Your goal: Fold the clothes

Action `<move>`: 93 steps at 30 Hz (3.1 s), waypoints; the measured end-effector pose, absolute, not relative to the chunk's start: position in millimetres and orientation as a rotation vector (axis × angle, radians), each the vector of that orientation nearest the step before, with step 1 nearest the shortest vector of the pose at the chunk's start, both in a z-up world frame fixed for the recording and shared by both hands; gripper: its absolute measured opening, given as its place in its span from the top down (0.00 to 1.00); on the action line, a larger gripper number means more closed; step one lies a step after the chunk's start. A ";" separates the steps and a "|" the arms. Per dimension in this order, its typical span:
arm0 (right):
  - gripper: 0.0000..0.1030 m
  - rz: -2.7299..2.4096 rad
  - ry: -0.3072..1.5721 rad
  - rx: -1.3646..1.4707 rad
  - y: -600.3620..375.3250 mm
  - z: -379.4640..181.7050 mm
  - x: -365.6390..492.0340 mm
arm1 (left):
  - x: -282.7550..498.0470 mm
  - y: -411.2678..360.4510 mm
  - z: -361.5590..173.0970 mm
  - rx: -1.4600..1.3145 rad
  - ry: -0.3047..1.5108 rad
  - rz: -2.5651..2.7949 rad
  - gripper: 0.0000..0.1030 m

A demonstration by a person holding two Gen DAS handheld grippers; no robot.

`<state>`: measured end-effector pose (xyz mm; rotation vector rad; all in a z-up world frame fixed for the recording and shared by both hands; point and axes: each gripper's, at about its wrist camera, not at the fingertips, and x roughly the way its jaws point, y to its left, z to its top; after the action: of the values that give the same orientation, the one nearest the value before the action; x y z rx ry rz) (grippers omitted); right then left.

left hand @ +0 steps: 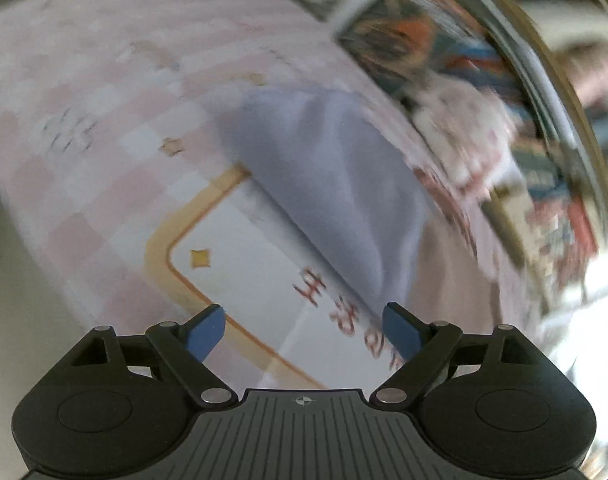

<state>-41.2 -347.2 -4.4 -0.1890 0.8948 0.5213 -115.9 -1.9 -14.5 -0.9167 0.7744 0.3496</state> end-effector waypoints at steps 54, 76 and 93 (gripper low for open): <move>0.87 0.209 1.024 0.184 -321.6 -28.3 61.1 | 11.4 76.0 -50.8 -0.849 0.634 0.280 0.79; 0.70 0.423 0.990 -0.027 -266.5 -22.2 59.7 | 6.7 131.1 -54.9 -0.848 0.569 0.310 0.86; 0.79 0.700 1.007 0.027 -292.2 -34.1 74.9 | 5.4 31.1 38.8 -0.640 0.385 0.263 0.87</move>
<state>74.9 -292.2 -34.1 0.0265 1.0066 0.7003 5.4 31.1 38.8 -0.6401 0.3849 0.2634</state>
